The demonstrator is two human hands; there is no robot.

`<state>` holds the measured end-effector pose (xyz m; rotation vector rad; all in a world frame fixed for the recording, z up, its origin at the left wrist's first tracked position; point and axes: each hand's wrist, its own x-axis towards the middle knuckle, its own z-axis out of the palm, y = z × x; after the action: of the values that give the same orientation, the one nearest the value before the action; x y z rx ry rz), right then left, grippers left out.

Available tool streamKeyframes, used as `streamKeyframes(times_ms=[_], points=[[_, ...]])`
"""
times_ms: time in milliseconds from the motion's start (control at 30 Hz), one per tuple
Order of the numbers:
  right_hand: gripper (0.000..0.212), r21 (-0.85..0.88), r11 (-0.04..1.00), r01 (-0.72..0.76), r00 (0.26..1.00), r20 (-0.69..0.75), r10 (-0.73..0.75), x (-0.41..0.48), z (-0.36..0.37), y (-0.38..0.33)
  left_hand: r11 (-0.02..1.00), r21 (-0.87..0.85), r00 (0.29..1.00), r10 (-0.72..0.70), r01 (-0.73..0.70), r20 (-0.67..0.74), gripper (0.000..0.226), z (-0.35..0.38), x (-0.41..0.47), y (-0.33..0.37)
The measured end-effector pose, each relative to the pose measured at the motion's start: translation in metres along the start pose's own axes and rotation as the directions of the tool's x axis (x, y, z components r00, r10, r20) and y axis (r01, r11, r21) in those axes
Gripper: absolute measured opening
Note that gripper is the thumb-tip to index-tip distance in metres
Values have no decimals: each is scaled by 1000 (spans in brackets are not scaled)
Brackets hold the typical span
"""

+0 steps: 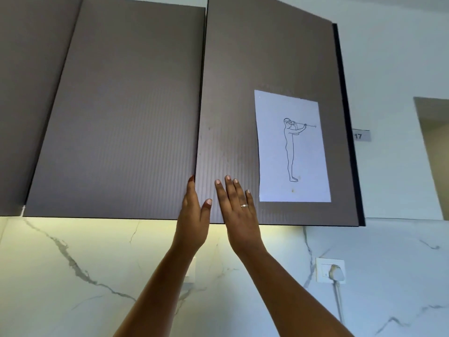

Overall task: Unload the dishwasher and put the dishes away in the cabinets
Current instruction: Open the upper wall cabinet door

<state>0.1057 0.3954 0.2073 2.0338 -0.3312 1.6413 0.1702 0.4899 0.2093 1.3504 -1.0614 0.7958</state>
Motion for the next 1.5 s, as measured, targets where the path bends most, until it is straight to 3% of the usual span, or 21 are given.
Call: streamKeyframes(times_ms=[333,500,567,633,767,900,933,1000,1100,1267,1500], points=[[110,272,961,-45,999,9,45,-31,-123,27,933,-285,972,-185,220,142,62,-48,-39,160],[100,315,947,-61,997,57,45,-49,-184,54,938,-263,965,-178,226,194,62,-46,-70,232],[87,367,927,-73,992,120,31,-55,-211,60,934,-265,957,-180,239,228,61,-44,-79,252],[88,445,887,-122,979,201,34,-57,-242,69,930,-279,950,-167,241,265,61,-42,-89,276],[99,636,713,-296,914,406,17,-55,-293,97,898,-362,937,-129,249,325,59,-30,-104,313],[64,798,220,-561,826,524,206,-45,-351,130,775,-531,916,-149,342,373,50,-15,-115,345],[53,808,166,-565,818,522,240,-40,-362,135,741,-560,908,-158,369,389,48,-11,-118,352],[44,798,226,-558,823,497,276,-33,-378,142,684,-603,888,-150,410,434,45,-1,-125,368],[58,696,464,-548,829,381,409,-31,-384,144,652,-619,853,-84,438,514,43,12,-132,388],[52,485,641,-595,779,153,608,-49,-396,168,716,-547,792,-14,434,610,40,42,-145,410],[43,254,665,-702,704,107,702,-63,-419,204,792,-474,740,42,385,671,44,77,-160,434]])
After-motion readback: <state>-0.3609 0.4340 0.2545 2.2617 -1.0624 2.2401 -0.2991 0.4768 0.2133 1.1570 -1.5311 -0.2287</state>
